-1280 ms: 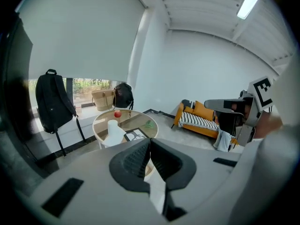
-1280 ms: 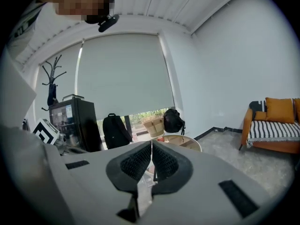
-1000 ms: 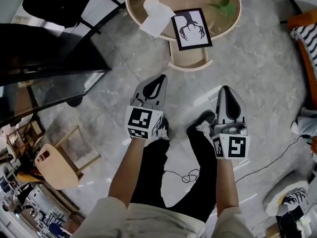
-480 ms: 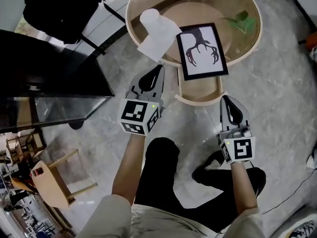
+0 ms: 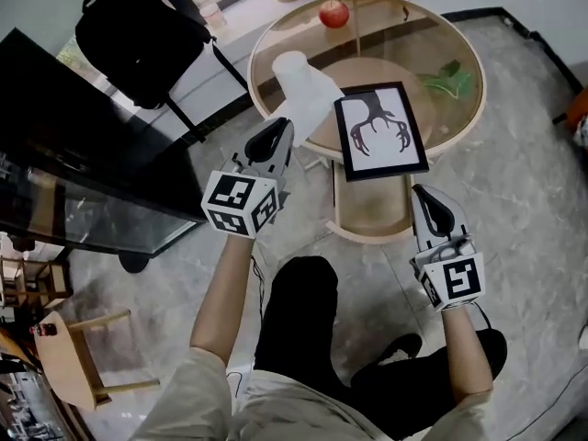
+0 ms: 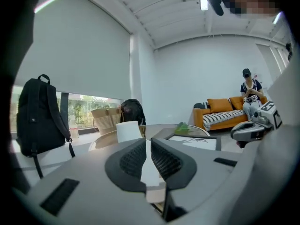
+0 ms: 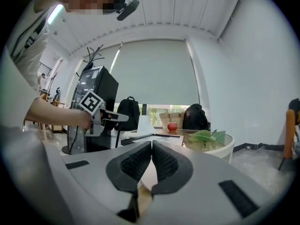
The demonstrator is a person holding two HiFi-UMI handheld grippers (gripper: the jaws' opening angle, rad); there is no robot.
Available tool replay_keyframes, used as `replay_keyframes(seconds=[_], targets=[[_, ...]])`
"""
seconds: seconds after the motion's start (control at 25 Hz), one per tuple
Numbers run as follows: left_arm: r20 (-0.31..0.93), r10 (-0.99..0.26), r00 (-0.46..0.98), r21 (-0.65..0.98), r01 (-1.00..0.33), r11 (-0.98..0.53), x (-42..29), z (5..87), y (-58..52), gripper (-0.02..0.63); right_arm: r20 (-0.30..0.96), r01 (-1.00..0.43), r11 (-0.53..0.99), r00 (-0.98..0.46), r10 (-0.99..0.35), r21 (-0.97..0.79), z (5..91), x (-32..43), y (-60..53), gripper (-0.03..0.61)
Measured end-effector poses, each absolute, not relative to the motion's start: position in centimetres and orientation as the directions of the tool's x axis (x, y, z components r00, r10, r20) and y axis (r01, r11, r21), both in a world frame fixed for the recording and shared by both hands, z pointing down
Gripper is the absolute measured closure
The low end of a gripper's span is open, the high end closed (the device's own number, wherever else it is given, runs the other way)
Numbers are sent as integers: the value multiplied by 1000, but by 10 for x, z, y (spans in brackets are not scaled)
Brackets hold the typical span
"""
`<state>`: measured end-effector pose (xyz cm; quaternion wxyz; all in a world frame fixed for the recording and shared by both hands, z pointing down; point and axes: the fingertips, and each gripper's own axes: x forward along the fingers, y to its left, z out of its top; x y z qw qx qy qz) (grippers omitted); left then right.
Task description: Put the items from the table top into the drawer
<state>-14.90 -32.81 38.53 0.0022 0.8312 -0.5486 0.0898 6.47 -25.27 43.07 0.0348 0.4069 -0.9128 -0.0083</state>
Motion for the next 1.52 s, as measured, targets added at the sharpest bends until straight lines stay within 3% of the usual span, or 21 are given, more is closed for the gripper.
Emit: replay_keyframes(seconds=[0.08,0.16,0.2,0.32,0.44,0.56,0.72,0.76,0.84,0.96,1.24,1.36,1.52], targets=[[140,-918,370,-86,-919,-384,-161,378,-343,557,47,-747,665,-664,-746,3,428,63,-250,545],[147,-921,361,-48,-927,-371,-168,375,-362,374,30,-742,671,-671,-741,-22,420,60,-246,545],[154,-925,346,-37,-934,-355,-171,375,-373,335,29,-741,672,-672,-740,-8,416,60,-242,545],[195,-930,313,-50,-943,-328,-173,374,-405,303,79,-744,664,-660,-747,71,415,61,-225,545],[277,-910,308,-77,-937,-341,-167,385,-432,278,51,-748,656,-654,-755,101,405,65,-209,545],[339,-894,294,-131,-926,-354,-162,392,-450,275,72,-766,633,-629,-774,108,405,77,-193,545],[352,-896,270,-200,-914,-354,-164,403,-460,285,7,-806,585,-586,-810,89,381,85,-179,545],[338,-900,274,-196,-915,-352,-165,402,-460,355,14,-809,579,-581,-814,96,379,86,-176,545],[309,-907,288,-186,-916,-354,-166,397,-458,400,55,-808,579,-577,-815,111,384,87,-173,545],[269,-902,338,-175,-904,-391,-164,386,-440,418,14,-808,578,-581,-814,116,377,77,-173,545],[140,-876,461,-170,-861,-480,-163,343,-372,441,58,-797,561,-564,-824,224,353,26,-190,545],[152,-833,531,-155,-820,-551,-154,350,-334,445,-7,-807,566,-575,-818,169,332,14,-172,545],[165,-760,629,-126,-750,-649,-119,372,-288,446,44,-839,537,-535,-844,89,356,45,-183,545]])
